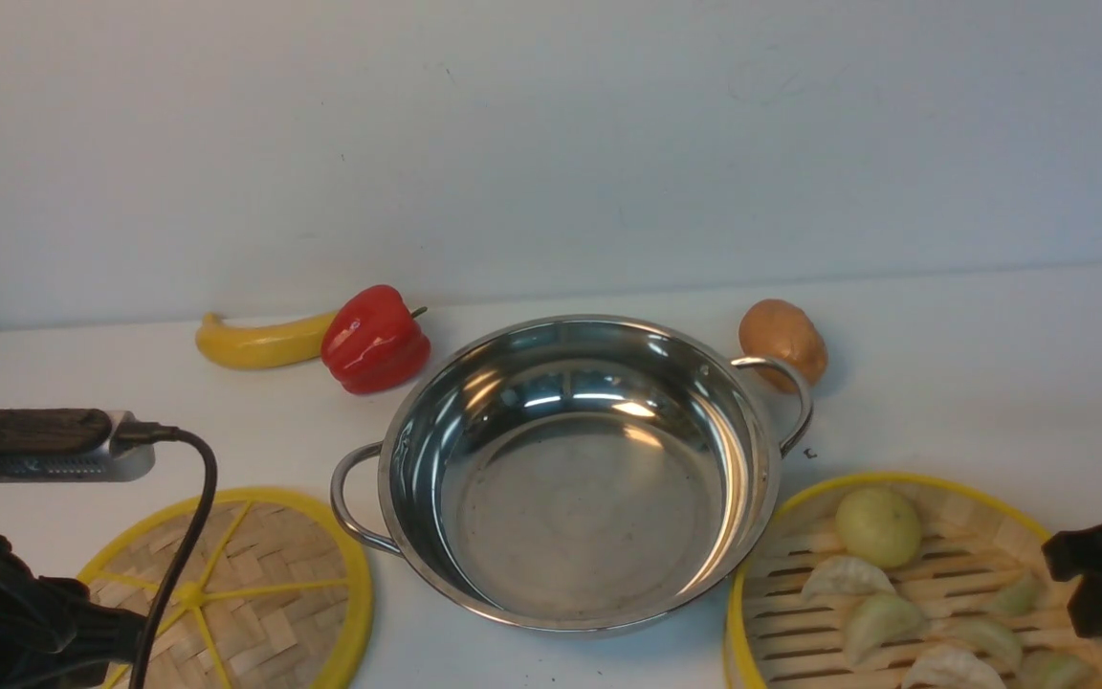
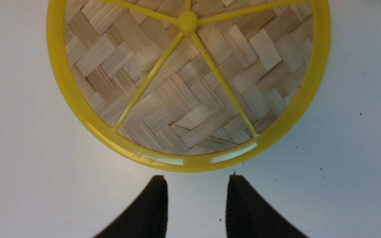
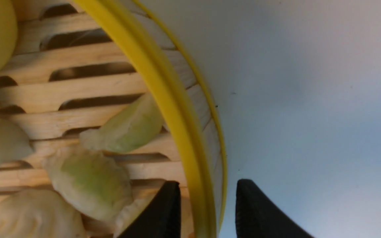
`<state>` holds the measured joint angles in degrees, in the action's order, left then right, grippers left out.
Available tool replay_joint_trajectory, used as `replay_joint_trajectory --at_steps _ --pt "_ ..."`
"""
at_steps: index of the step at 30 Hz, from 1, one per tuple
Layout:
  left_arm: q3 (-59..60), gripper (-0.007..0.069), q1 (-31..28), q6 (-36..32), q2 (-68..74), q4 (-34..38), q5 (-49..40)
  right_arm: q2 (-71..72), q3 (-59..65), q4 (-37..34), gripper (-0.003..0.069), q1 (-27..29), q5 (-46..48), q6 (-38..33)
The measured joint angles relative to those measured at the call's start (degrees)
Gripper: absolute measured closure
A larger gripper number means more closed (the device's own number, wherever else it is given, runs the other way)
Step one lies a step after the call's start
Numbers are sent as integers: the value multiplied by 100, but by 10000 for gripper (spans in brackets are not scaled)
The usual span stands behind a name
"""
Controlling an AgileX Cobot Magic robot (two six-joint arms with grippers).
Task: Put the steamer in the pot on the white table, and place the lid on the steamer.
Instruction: 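Reach for and grasp the rim of the bamboo steamer holding the buns with the right gripper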
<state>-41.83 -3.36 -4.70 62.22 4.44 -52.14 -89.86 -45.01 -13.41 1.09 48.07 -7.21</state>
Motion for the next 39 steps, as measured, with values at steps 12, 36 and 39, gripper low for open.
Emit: replay_joint_trajectory --at_steps 12,36,39 --pt "0 384 0 0 0 0 13 -56 0 0 524 0 7 0" --pt "-6 384 0 0 0 0 18 -56 -4 1268 533 0 255 885" --pt "-6 384 0 0 0 0 18 -56 -4 1285 533 0 255 899"
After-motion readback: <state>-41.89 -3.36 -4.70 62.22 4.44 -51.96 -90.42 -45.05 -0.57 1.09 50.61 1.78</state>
